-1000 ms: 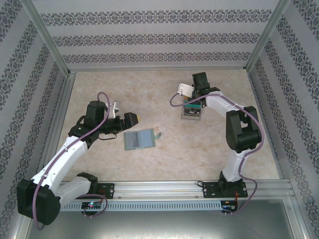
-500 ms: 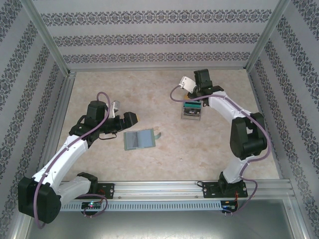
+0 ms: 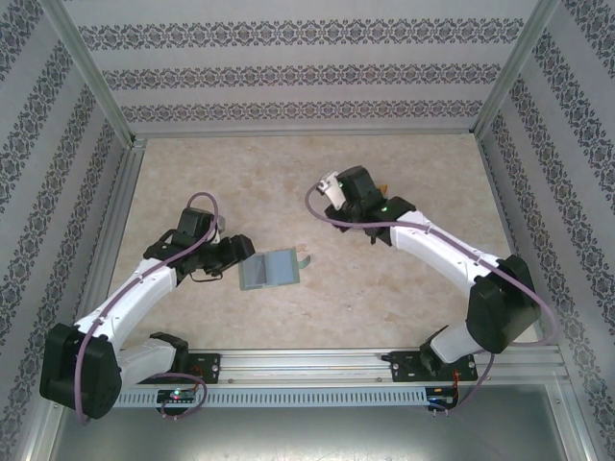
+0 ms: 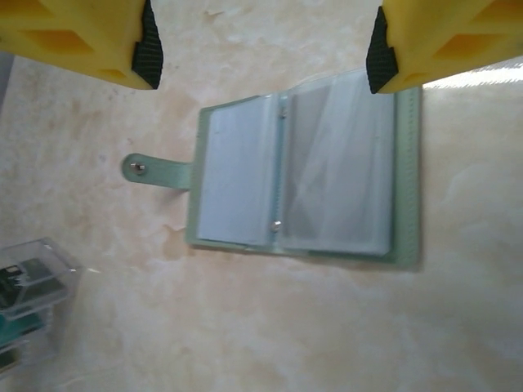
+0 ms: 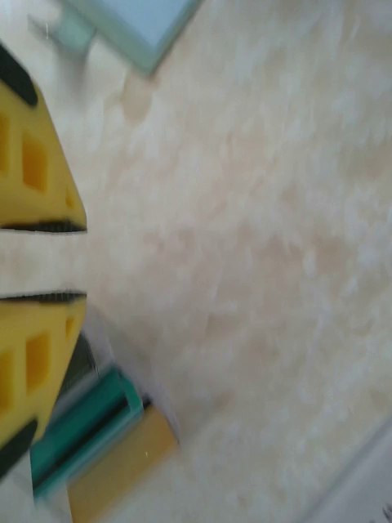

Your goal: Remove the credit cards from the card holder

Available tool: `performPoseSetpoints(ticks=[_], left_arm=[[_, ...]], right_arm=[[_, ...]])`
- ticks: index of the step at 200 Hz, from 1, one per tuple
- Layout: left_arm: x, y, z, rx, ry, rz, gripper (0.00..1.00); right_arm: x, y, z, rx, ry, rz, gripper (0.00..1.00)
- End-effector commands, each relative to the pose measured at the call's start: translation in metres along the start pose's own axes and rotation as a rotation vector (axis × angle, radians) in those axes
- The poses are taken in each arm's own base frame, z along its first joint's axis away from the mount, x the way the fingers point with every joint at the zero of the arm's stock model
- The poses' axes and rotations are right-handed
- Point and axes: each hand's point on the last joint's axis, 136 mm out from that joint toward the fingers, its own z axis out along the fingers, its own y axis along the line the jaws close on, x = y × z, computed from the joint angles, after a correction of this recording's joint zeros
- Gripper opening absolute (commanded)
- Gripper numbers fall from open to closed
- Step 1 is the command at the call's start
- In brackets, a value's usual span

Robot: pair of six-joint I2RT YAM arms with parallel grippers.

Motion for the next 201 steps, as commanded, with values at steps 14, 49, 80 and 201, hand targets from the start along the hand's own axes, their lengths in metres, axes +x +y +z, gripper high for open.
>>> performPoseSetpoints(ticks=[14, 49, 80, 201], left_arm=[[0.009, 0.02, 0.011, -0.047, 0.031, -0.065, 0.59], [0.01, 0.013, 0.026, 0.012, 0.065, -0.077, 0.45], [0.01, 0.014, 0.033, 0.009, 0.08, -0.074, 0.42], [0.015, 0.026, 0.053, -0.026, 0.141, -0.069, 0.42]], right_arm=[[0.019, 0.06, 0.006, -0.119, 0.07, 0.243, 0.25], [0.049, 0.107, 0.035, -0.187, 0.21, 0.271, 0.16], [0.06, 0.129, 0.053, -0.202, 0.285, 0.312, 0.1], [0.085, 0.155, 0.091, -0.235, 0.398, 0.38, 0.14]])
